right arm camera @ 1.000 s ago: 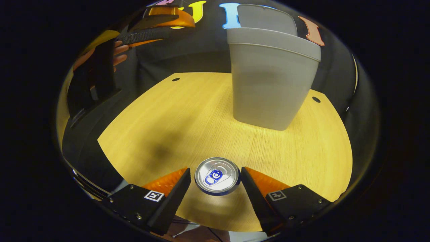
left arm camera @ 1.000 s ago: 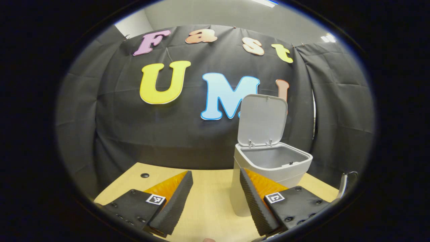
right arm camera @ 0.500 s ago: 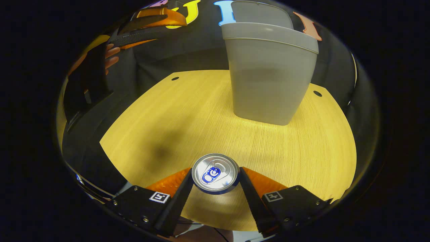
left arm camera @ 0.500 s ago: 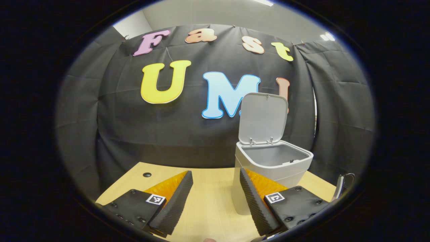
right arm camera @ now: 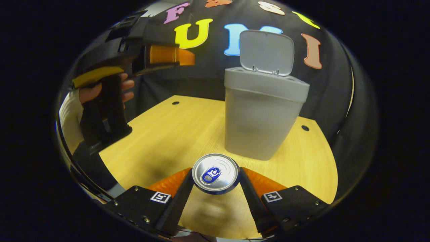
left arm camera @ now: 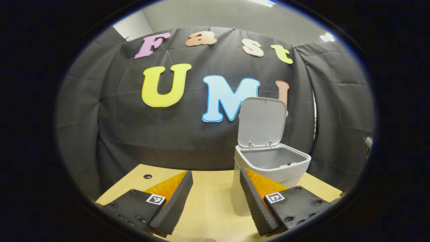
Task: Press the lid of the desktop garbage bin to open it, pick up the crumpled paper on the desktop and throw it into the bin, then pick up the pop can on the desktop and drop it into the bin, and finally close the garbage bin lid.
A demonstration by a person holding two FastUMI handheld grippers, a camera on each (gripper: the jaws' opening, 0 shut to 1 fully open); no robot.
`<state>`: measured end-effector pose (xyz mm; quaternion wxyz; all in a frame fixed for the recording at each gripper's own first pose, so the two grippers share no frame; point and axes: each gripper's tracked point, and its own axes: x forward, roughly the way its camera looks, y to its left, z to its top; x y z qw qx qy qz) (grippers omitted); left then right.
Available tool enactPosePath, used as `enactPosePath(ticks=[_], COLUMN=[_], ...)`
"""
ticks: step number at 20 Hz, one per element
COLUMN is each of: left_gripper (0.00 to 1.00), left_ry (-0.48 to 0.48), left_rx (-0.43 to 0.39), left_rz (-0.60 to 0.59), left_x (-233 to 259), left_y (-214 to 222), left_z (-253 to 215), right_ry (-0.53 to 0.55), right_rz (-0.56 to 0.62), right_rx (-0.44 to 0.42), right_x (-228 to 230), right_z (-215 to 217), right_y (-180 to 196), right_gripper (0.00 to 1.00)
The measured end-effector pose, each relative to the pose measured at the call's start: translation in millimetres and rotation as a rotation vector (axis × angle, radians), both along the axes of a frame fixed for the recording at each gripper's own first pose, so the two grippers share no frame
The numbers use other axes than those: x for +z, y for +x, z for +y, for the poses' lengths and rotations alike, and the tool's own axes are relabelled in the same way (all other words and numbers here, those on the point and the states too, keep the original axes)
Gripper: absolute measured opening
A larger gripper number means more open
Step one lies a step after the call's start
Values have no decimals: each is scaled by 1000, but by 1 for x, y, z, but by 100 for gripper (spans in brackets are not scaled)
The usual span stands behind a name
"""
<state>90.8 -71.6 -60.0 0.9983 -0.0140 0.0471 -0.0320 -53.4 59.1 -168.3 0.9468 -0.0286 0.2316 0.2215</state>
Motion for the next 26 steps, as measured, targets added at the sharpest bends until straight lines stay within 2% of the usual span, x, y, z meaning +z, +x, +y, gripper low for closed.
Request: enactPosePath(ticks=[7,11,17,21,26], left_gripper=[92,92,92,93,92], left_ry=[-9,-14,-16,-11,-14], left_rx=[12,16,4,-3,-4], left_rz=[-24,-26,-29,-30,-32], left_x=[9,10,11,12,13], left_y=[-5,-3,2,1,2], left_z=[8,13,11,11,12], right_ry=[100,162,191,162,127], right_rz=[-234,-323,-475,-522,-507], right_rx=[-82,-113,-190,-235,-282], right_x=[99,133,175,190,184], right_z=[-24,-32,-46,-59,-75], right_y=[32,45,69,94,124], right_gripper=[84,84,84,84,84])
